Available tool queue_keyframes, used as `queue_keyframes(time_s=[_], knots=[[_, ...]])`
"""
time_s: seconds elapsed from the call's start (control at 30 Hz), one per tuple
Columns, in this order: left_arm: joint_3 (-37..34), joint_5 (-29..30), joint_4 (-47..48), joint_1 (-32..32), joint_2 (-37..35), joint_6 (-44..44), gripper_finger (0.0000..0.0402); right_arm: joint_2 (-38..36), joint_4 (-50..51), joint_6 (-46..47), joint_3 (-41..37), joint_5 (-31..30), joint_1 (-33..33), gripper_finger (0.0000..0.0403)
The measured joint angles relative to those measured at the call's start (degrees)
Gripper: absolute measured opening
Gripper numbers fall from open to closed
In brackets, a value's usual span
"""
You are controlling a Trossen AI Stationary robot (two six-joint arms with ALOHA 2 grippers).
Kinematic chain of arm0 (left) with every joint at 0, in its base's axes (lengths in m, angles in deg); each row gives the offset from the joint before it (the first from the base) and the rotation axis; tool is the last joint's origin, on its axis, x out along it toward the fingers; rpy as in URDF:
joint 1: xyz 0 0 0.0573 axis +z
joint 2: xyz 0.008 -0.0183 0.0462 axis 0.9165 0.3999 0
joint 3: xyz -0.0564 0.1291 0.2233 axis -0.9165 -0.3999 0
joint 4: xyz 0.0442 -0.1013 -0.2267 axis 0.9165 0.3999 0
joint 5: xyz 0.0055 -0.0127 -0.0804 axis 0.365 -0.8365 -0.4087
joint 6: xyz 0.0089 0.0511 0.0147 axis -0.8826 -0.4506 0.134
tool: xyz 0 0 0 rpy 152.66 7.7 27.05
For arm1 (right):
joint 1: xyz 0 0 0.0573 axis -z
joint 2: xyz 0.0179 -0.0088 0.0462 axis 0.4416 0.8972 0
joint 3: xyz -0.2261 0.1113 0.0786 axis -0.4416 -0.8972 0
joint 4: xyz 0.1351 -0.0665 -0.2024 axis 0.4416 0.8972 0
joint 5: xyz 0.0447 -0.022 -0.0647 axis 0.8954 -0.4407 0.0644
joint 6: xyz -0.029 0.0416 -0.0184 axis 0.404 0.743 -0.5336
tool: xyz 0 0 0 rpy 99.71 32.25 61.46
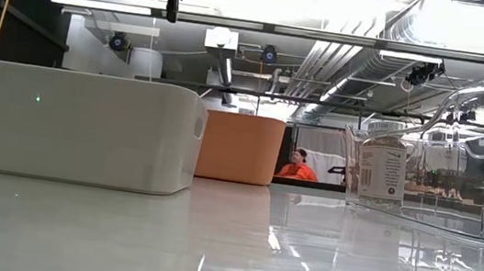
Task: Sort spices by type
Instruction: Put the white seasoning bottle into the transparent bin
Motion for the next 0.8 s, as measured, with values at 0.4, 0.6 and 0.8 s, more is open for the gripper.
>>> queue_keyframes(time_s=[0.4, 0.6, 0.8], knots=[[0.0, -0.02, 0.0, 0.02, 0.0, 0.02, 0.0, 3.44, -5.74, 7.39, 0.0, -0.37, -0.02, 0.0299], [0.0, -0.04, 0.02, 0.0, 0.0, 0.01, 0.0, 8.46, -6.26, 7.24, 0.0, 2.19, -0.02, 0.0299], [0.0, -0.03, 0.02, 0.0, 0.0, -0.06, 0.0, 11.05, -6.42, 7.33, 0.0, 2.22, -0.02, 0.0299]])
